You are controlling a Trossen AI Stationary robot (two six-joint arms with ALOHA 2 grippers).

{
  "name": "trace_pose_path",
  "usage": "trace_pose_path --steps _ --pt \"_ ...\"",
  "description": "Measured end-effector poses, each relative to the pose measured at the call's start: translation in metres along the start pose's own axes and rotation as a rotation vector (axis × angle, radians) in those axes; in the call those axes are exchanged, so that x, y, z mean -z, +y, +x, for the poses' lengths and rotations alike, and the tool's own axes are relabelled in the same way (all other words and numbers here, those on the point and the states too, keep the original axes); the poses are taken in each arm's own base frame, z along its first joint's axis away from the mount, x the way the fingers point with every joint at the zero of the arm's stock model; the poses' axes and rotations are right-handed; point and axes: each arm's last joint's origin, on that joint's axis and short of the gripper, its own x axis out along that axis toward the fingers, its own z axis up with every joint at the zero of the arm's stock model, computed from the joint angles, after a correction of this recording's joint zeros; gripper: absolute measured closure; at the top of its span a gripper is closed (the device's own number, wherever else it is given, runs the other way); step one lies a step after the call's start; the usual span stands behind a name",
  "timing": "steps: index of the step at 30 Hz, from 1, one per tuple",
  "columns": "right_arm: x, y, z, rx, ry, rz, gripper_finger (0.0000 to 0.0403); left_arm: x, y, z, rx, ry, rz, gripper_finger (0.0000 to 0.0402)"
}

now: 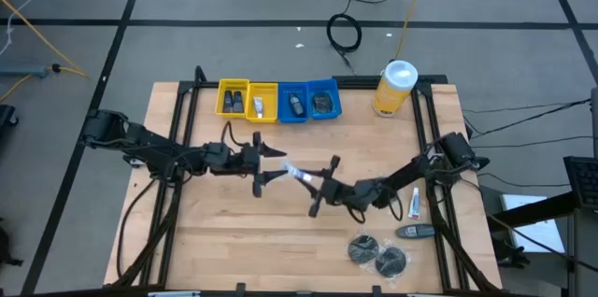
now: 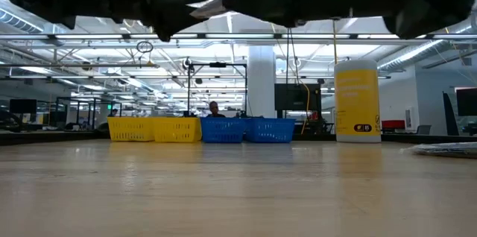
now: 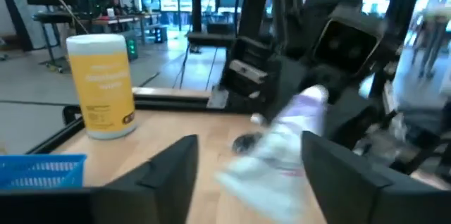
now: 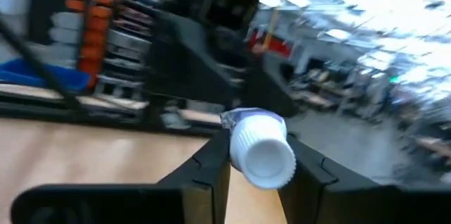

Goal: Pick & Place Travel size toiletries
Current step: Put the white toothpaste into the right yellow bin

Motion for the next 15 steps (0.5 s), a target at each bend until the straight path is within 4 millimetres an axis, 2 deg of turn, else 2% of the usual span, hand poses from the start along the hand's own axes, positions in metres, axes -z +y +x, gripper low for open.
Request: trace_pose_path --steps 4,7,11,15 --pt "0.004 -0.012 0.010 0.045 0.008 -0.084 0.0327 -0.007 0.000 0.004 -0.017 -0.029 -0.035 0.0104" --pt "0.010 -0.014 0.013 0.047 0.053 -0.138 0.0331 -0.013 0.001 0.003 -0.060 -0.048 -0.022 0.0084" --pt "0.014 -0.015 0.012 0.118 0.122 -0.217 0.0330 -0.015 0.006 -0.002 -0.181 -0.012 -0.041 0.0077" --pt "0.010 -0.013 0.009 0.135 0.117 -0.295 0.0329 -0.006 0.014 -0.004 -0.269 0.087 -0.104 0.0076"
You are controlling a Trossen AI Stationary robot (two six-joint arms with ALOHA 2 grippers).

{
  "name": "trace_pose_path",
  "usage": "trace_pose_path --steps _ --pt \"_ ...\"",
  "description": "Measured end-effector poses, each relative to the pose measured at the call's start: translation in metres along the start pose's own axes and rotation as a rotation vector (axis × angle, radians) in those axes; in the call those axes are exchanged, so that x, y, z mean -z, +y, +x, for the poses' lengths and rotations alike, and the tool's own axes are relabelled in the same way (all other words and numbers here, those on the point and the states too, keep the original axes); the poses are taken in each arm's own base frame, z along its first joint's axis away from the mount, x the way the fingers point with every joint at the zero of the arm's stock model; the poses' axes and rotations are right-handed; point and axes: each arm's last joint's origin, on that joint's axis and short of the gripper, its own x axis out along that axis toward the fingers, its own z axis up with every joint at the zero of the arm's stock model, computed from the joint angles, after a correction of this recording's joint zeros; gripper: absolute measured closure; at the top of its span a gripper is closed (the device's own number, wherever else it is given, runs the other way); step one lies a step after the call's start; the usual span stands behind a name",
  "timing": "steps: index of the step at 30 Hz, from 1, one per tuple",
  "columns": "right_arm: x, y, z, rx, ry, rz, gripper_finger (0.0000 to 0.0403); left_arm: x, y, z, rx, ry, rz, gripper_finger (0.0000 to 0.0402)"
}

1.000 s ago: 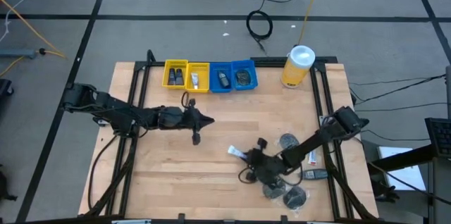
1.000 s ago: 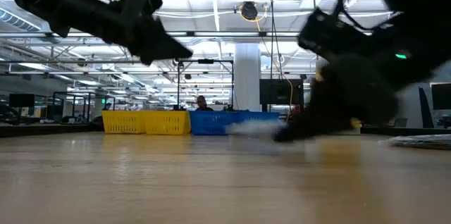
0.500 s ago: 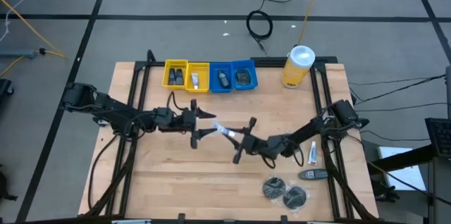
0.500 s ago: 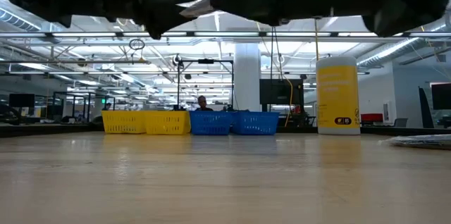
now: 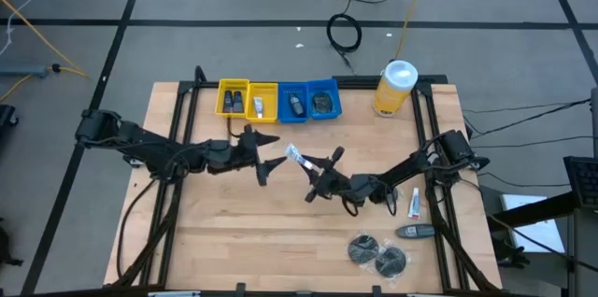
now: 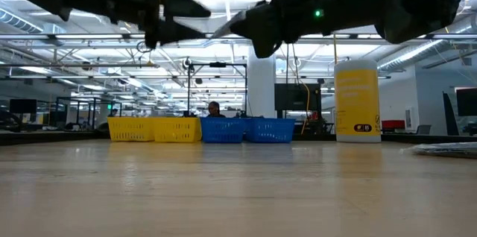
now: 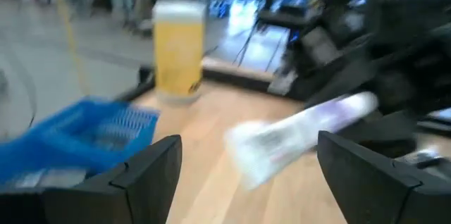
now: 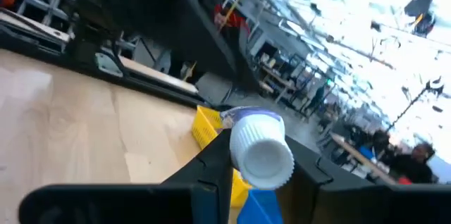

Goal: Pick & Place Travel size toiletries
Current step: Put the white toothpaste into the right yellow bin

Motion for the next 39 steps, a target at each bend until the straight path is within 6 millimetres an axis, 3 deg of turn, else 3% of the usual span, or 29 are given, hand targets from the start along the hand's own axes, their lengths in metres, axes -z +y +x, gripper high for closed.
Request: trace_pose_path --steps 5,10,15,34,36,39 --pt "-0.005 0.001 -0.004 -0.004 -0.035 -0.022 0.0329 0.011 0.011 0.012 0.109 0.082 -0.080 0.0076" --pt "-0.007 0.002 -0.005 -0.023 -0.058 -0.017 0.0326 0.006 0.012 0.019 0.369 0.022 -0.103 0.0076" --pt "-0.008 0.002 -0.005 -0.042 -0.075 -0.016 0.0326 0.006 0.012 0.021 0.434 0.002 -0.135 0.0095" --pt "-0.004 0.003 -0.003 -0.054 -0.048 -0.047 0.0323 0.005 0.011 0.021 0.478 -0.006 -0.148 0.0374" --pt "-0.002 0.004 -0.003 -0.060 -0.036 -0.062 0.0315 0.006 0.011 0.021 0.477 -0.004 -0.147 0.0392" --pt "-0.001 0.007 -0.005 -0.071 -0.010 -0.081 0.0288 0.003 0.011 0.020 0.480 -0.018 -0.144 0.0389"
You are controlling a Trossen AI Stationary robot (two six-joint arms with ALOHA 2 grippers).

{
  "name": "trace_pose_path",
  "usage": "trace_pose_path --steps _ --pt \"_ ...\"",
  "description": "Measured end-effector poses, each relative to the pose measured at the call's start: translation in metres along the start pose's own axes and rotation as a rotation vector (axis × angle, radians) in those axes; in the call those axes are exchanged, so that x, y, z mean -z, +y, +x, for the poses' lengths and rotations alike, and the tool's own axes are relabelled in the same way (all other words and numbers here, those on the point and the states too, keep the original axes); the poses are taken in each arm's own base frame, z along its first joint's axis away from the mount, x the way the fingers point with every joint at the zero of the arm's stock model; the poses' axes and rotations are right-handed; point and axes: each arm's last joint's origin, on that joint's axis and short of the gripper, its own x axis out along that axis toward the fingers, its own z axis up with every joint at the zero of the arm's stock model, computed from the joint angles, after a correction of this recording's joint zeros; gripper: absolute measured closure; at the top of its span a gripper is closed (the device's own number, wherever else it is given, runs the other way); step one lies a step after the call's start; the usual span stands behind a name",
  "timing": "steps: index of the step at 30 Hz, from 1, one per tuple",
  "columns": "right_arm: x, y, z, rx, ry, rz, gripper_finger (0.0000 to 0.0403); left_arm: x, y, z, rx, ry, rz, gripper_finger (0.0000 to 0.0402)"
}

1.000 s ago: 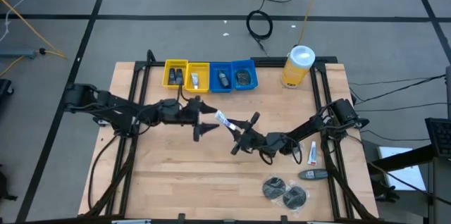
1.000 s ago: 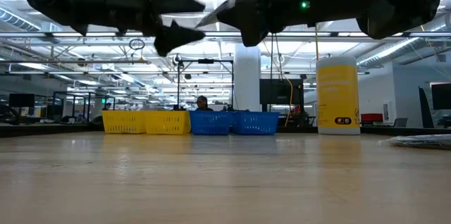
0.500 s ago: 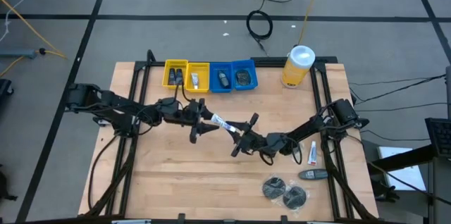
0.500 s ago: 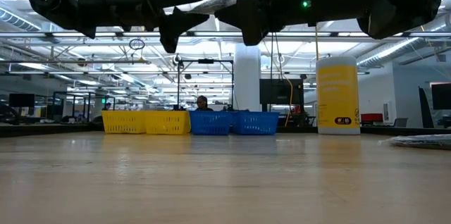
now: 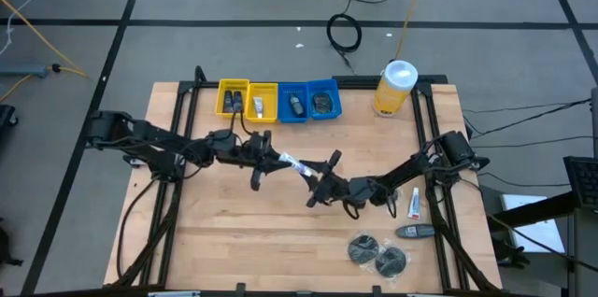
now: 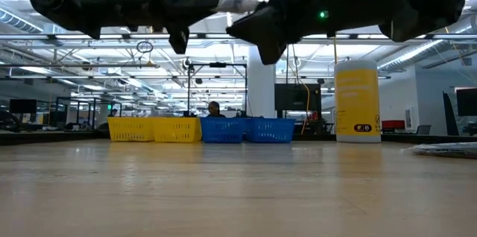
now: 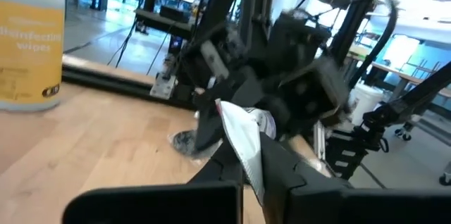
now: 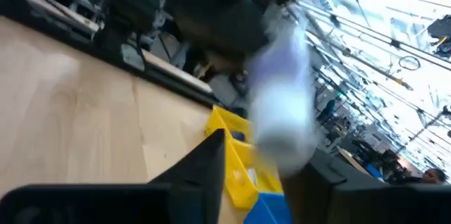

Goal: Pick & Place Travel size toiletries
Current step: Put the white toothpaste into the right yellow bin

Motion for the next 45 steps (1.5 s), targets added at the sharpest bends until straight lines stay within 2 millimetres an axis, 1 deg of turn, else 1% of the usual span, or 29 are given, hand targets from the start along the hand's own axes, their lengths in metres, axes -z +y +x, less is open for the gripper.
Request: trace_pose_path --steps 3,6,9,12,14,17,19,21,25,29,32,36,42,45 --pt "-0.001 0.002 -0.005 0.061 0.059 0.000 0.0248 -0.005 -0.002 -0.003 0.003 -0.008 0.017 0.0379" --pt "0.001 0.006 -0.013 0.146 0.173 -0.029 0.0209 -0.013 -0.004 -0.009 -0.014 -0.002 0.048 0.0380" --pt "0.008 0.013 -0.026 0.181 0.243 -0.026 0.0180 -0.022 -0.002 -0.022 -0.114 0.032 0.088 0.0394" --pt "0.021 0.022 -0.045 0.153 0.260 0.054 0.0163 -0.039 0.004 -0.036 -0.324 0.098 0.157 0.0395" --pt "0.031 0.028 -0.057 0.086 0.250 0.134 0.0157 -0.051 0.009 -0.047 -0.529 0.207 0.219 0.0392" --pt "0.046 0.031 -0.070 -0.030 0.243 0.226 0.0157 -0.076 0.023 -0.057 -0.819 0.349 0.294 0.0395" --pt "0.052 0.030 -0.072 -0.070 0.244 0.277 0.0159 -0.086 0.038 -0.062 -0.922 0.443 0.305 0.0398" --pt "0.056 0.028 -0.071 -0.079 0.246 0.301 0.0163 -0.094 0.055 -0.063 -0.959 0.486 0.280 0.0394" --pt "0.057 0.026 -0.066 -0.113 0.239 0.336 0.0169 -0.096 0.096 -0.068 -0.968 0.589 0.205 0.0383" --pt "0.058 0.027 -0.064 -0.179 0.230 0.347 0.0171 -0.083 0.134 -0.070 -0.967 0.702 0.145 0.0389" --pt "0.058 0.027 -0.064 -0.180 0.230 0.346 0.0171 -0.074 0.156 -0.070 -0.959 0.747 0.090 0.0394" --pt "0.058 0.027 -0.064 -0.180 0.230 0.345 0.0172 -0.064 0.178 -0.068 -0.905 0.795 0.026 0.0383" --pt "0.058 0.027 -0.064 -0.179 0.230 0.346 0.0172 -0.061 0.200 -0.064 -0.904 0.880 -0.044 0.0339" --pt "0.058 0.027 -0.064 -0.179 0.230 0.346 0.0172 -0.058 0.210 -0.058 -0.855 0.911 -0.078 0.0318"
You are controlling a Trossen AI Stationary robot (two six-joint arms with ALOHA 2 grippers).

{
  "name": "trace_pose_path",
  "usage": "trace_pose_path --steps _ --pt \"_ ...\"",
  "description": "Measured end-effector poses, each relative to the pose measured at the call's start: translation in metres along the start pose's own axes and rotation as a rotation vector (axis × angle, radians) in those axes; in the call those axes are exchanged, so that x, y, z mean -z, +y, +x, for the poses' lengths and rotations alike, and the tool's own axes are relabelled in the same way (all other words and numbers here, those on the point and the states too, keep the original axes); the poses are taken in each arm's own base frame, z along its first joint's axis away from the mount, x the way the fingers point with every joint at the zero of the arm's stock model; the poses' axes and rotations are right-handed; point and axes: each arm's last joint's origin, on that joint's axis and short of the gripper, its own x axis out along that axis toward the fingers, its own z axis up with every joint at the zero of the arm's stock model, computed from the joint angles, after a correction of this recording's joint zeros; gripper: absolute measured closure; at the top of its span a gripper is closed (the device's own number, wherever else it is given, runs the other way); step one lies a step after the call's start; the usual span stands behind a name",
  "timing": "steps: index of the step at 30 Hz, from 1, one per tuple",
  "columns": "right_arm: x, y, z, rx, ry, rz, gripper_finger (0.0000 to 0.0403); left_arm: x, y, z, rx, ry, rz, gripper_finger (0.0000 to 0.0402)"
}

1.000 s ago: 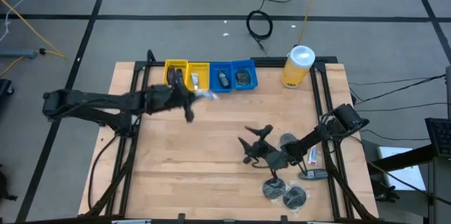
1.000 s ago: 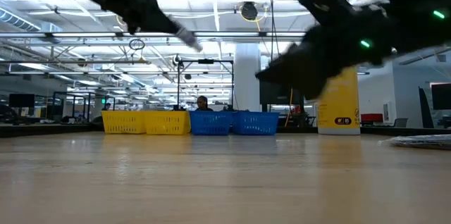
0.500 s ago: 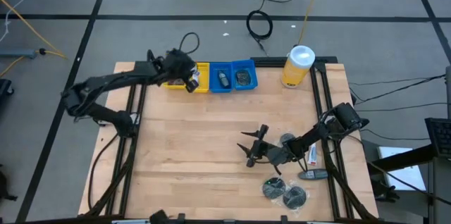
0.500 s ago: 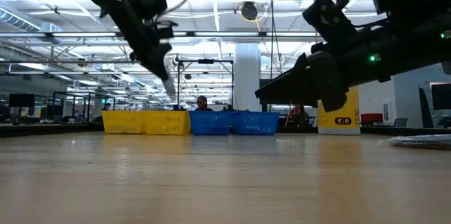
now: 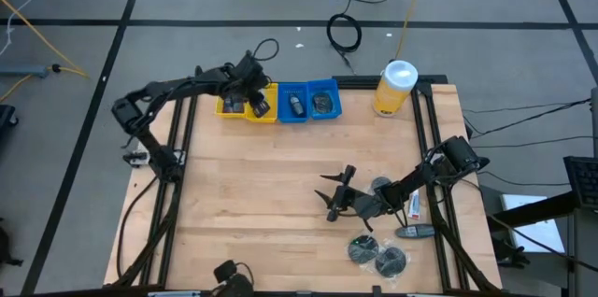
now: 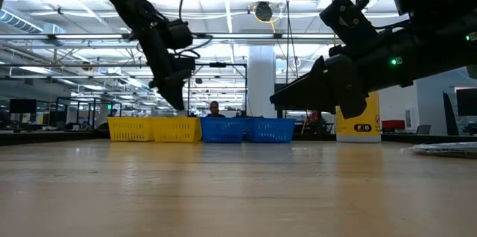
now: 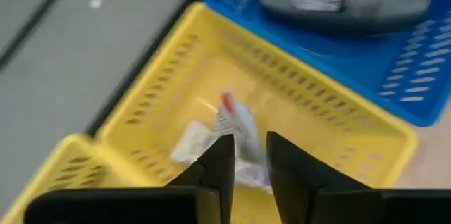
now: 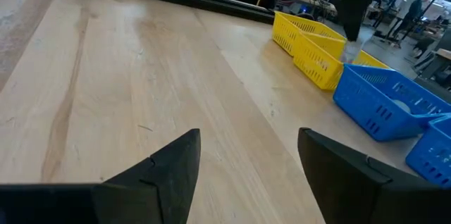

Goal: Pick & Place Travel size toiletries
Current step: Put the white toothpaste into the right yellow bin, then put the black hairbrush into the right blue bin

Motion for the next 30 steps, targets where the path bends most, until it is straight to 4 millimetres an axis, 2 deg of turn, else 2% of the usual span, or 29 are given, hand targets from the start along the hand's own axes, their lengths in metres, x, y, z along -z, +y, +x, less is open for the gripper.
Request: trace_pose_path --steps 6,12,17,22,27,30 --pt "0.000 0.000 0.000 0.000 0.000 0.000 0.0176 -0.012 0.001 0.011 0.039 0.021 0.008 0.0274" --pt "0.000 0.000 0.000 0.000 0.000 0.000 0.0176 -0.019 0.008 0.007 -0.078 -0.023 -0.012 0.0233" --pt "0.000 0.000 0.000 -0.001 0.001 -0.001 0.0176 -0.021 0.019 0.005 -0.109 -0.063 -0.022 0.0221" --pt "0.000 0.000 0.000 -0.001 0.001 -0.002 0.0177 -0.019 0.027 0.007 -0.122 -0.065 -0.017 0.0243" --pt "0.000 0.000 0.000 -0.002 0.002 -0.002 0.0177 -0.016 0.034 0.006 -0.134 -0.053 -0.034 0.0295" --pt "0.000 0.000 0.000 -0.002 0.002 -0.002 0.0177 -0.013 0.033 -0.004 -0.165 -0.019 -0.034 0.0327"
